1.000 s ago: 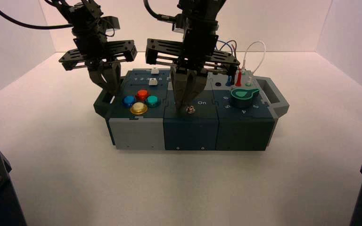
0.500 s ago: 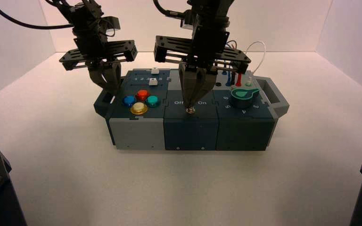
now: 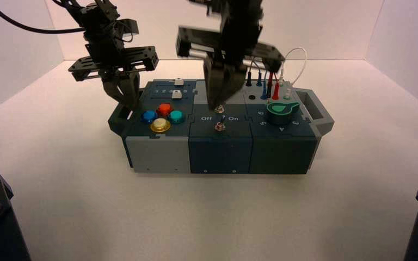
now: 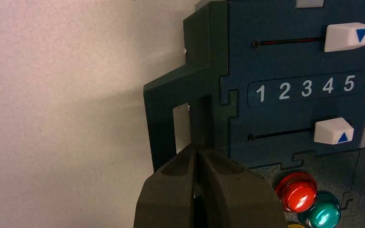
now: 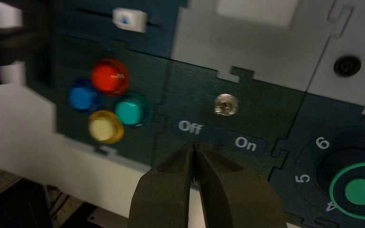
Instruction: Flip the bottom switch on with the right gripper.
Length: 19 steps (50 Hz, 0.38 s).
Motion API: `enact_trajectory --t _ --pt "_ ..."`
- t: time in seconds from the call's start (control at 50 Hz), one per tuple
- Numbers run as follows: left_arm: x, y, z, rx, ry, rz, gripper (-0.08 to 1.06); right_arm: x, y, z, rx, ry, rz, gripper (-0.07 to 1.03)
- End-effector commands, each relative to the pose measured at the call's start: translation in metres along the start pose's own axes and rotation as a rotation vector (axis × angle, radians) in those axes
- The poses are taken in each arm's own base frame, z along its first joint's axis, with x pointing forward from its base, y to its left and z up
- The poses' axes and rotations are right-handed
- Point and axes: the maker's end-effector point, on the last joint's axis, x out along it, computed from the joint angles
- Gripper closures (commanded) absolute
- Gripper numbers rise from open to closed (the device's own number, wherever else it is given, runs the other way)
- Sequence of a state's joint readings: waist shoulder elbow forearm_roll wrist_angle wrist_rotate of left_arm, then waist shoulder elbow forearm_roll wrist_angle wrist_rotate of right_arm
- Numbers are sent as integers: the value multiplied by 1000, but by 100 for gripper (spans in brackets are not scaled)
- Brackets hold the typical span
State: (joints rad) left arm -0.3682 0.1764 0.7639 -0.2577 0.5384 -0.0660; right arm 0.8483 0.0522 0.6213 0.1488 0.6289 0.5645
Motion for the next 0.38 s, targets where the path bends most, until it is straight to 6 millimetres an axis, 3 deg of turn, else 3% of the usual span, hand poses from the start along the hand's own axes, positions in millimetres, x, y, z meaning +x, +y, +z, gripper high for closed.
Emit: enact_trajectory --t 0.02,0.18,0.38 --pt "20 8 -11 21 53 26 101 -36 20 -9 -64 -35 49 98" --pt "20 8 -11 24 52 27 101 -49 10 -29 -83 -41 61 98" --pt "19 7 -11 26 50 25 101 -45 -7 -46 -77 -32 49 98"
